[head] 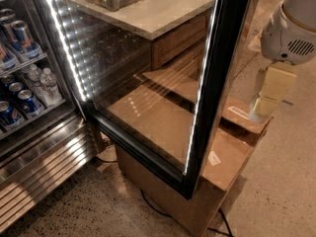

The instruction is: Close right fridge door

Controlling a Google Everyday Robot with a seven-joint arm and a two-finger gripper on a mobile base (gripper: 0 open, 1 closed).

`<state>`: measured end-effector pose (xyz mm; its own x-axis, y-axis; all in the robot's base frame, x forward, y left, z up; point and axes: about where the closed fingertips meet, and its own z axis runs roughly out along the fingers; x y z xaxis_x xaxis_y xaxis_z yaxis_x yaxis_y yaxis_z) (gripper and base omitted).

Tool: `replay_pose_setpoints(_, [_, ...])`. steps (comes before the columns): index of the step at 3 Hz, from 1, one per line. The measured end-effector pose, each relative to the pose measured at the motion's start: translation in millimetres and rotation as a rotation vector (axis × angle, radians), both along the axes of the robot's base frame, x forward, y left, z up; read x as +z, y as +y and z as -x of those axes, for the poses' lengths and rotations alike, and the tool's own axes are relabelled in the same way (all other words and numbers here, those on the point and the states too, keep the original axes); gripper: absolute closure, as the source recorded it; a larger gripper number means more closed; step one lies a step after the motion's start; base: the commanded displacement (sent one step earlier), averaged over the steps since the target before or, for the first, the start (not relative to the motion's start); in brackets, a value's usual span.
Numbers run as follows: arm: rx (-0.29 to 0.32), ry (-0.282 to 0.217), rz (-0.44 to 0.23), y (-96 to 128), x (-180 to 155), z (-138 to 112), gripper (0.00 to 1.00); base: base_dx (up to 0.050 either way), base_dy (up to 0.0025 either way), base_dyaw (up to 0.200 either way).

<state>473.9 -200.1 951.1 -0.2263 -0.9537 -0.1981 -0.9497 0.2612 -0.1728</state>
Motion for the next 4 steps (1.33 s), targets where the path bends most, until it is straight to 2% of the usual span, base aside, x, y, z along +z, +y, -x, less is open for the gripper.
replay_pose_setpoints(1, [-0.036, 0.007, 0.026, -1, 13, -27, 0.00, 0.000, 0.00000, 0.000])
replay_pose_setpoints(2, [-0.083, 0.001, 0.029, -1, 29, -74, 0.00, 0.000, 0.00000, 0.000])
replay_pose_setpoints(3, [-0.083, 0.001, 0.029, -1, 29, -74, 0.00, 0.000, 0.00000, 0.000])
replay_pose_setpoints(4, [-0.144, 0.040, 0.000, -19, -19, -109, 0.00, 0.000, 0.00000, 0.000])
